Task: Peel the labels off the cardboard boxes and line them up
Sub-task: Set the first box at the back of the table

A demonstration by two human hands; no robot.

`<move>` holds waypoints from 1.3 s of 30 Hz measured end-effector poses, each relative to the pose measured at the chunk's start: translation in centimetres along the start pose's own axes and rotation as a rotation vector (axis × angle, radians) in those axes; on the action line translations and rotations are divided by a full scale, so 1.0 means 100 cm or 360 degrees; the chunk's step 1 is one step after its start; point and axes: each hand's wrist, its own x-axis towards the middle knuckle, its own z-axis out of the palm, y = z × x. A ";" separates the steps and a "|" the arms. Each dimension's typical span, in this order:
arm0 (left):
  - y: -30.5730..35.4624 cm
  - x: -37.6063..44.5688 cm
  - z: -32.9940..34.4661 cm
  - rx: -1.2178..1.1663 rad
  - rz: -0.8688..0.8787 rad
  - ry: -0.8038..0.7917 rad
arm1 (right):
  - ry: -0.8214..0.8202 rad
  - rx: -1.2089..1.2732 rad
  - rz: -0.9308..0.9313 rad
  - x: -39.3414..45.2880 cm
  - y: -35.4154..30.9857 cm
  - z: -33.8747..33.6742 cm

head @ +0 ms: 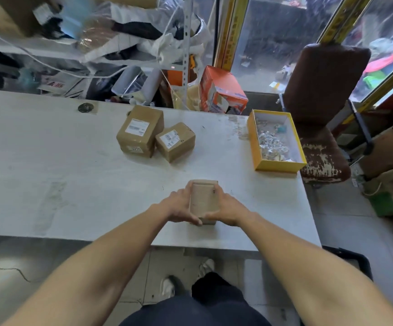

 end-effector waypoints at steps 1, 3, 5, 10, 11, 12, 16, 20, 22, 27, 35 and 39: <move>0.000 -0.003 0.002 -0.0018 0.0025 0.0011 | -0.0047 -0.0008 -0.0031 -0.004 0.000 0.004; 0.001 -0.006 0.007 0.0015 0.0050 0.0002 | -0.0104 -0.0085 -0.0050 -0.007 0.001 0.012; 0.003 -0.008 0.013 0.0072 0.0047 0.0016 | -0.0055 -0.0191 -0.0012 -0.007 0.000 0.022; 0.004 0.008 0.000 0.0080 0.0076 0.0123 | 0.0156 -0.0120 -0.0055 0.013 -0.002 0.015; 0.006 0.015 -0.011 0.0082 0.0098 0.0147 | 0.0172 -0.0128 -0.0059 0.020 -0.004 0.004; 0.009 0.024 -0.024 0.0102 0.0117 0.0177 | 0.0197 -0.0136 -0.0053 0.028 -0.007 -0.009; 0.027 0.073 -0.086 0.0289 0.0180 0.0323 | 0.0334 -0.0202 -0.0066 0.068 -0.017 -0.076; 0.043 0.131 -0.151 0.0416 0.0187 0.0483 | 0.0455 -0.0253 -0.0122 0.127 -0.026 -0.145; 0.046 0.160 -0.176 0.0462 0.0146 0.0512 | 0.0490 -0.0267 -0.0139 0.158 -0.029 -0.171; 0.036 0.228 -0.197 0.0591 0.0008 0.0433 | 0.0472 -0.0146 -0.0138 0.219 -0.019 -0.193; 0.012 0.283 -0.185 0.0532 -0.0139 0.0315 | 0.0413 -0.0055 -0.0077 0.275 0.001 -0.177; 0.001 0.285 -0.178 0.0442 -0.0137 0.0281 | 0.0367 0.0055 -0.0055 0.276 0.001 -0.171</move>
